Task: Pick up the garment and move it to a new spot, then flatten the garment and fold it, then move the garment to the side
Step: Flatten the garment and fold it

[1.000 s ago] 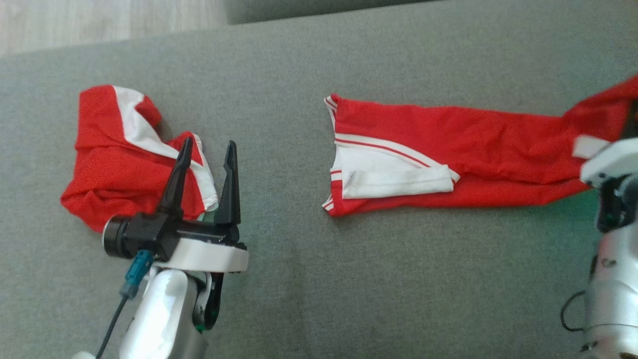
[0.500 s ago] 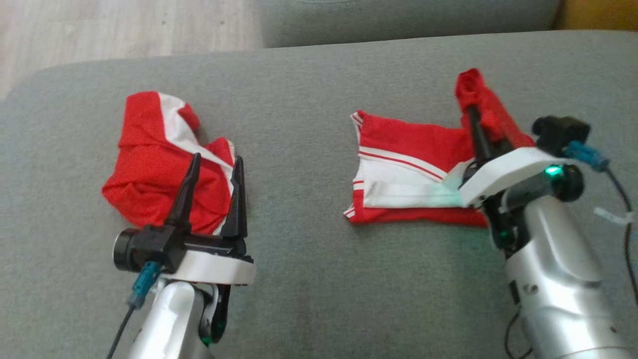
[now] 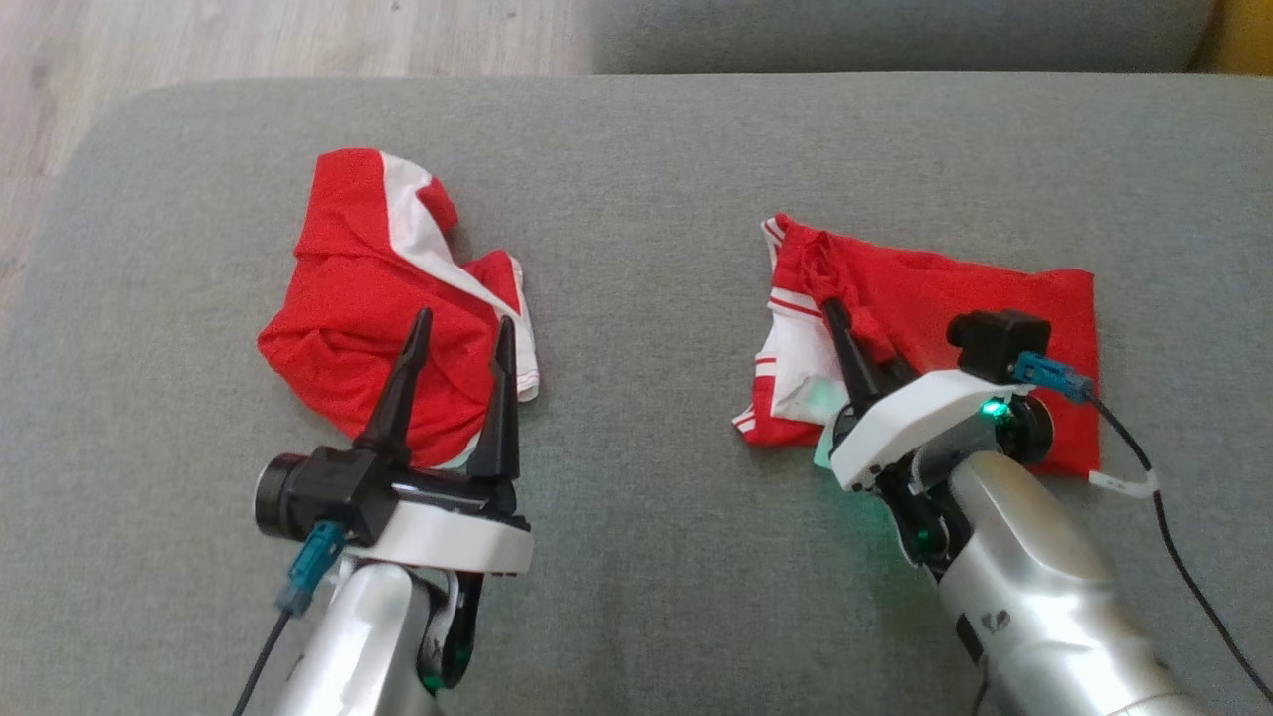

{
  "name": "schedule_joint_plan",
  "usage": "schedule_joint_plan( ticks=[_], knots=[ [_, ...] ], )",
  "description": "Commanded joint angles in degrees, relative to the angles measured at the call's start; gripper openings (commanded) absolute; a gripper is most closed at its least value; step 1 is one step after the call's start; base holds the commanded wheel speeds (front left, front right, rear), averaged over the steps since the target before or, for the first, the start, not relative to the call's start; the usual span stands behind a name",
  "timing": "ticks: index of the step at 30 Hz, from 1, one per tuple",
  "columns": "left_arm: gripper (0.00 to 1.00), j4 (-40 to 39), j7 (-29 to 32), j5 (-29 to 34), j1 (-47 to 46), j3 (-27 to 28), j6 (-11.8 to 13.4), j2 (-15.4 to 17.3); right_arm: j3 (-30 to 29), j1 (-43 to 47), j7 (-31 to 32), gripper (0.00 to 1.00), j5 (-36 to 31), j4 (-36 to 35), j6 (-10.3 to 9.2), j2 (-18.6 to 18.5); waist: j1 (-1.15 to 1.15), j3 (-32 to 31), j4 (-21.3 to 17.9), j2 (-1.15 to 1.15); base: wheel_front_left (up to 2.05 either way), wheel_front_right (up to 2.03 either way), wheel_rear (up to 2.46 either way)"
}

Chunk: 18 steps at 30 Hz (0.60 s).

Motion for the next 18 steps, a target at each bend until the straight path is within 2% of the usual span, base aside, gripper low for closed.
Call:
schedule_joint_plan(
  ticks=[1,9,10,11,15,18],
  knots=[
    [1.0,-1.64,-0.29,-0.73,-2.77,0.96,0.56,0.11,1.68,-3.43,-1.56,0.0,1.86,-0.11,-0.04,0.4,0.0,0.61,0.75,0.0,0.0,0.0,0.0],
    [1.0,-1.72,-0.29,-0.86,-3.51,-0.08,0.9,0.11,6.16,-7.24,-4.61,0.0,6.6,5.14,-0.04,0.4,0.0,1.62,1.68,0.0,0.0,0.0,0.0],
    [1.0,-1.69,-0.29,-0.85,-3.55,-0.18,0.9,0.11,7.26,-7.57,-4.84,0.16,7.1,5.28,-0.04,0.4,0.0,1.68,1.78,0.0,0.0,0.0,0.0],
    [1.0,-1.63,-0.29,-0.84,-3.59,-0.27,0.88,0.11,8.21,-7.68,-5.03,1.0,8.26,5.03,-0.04,0.4,0.0,1.67,1.86,0.0,0.0,0.0,0.0],
    [1.0,-1.31,-0.29,-0.65,-3.27,0.0,0.93,0.11,11.04,-8.34,-5.78,1.0,11.37,3.48,-0.04,0.4,0.0,0.7,1.39,0.0,0.0,0.0,0.0],
    [1.0,-1.32,-0.29,-0.57,-2.95,0.33,0.94,0.11,10.76,-8.95,-6.0,1.0,10.96,3.32,-0.04,0.4,0.0,-0.1,0.89,0.0,0.0,0.0,0.0]
  ],
)
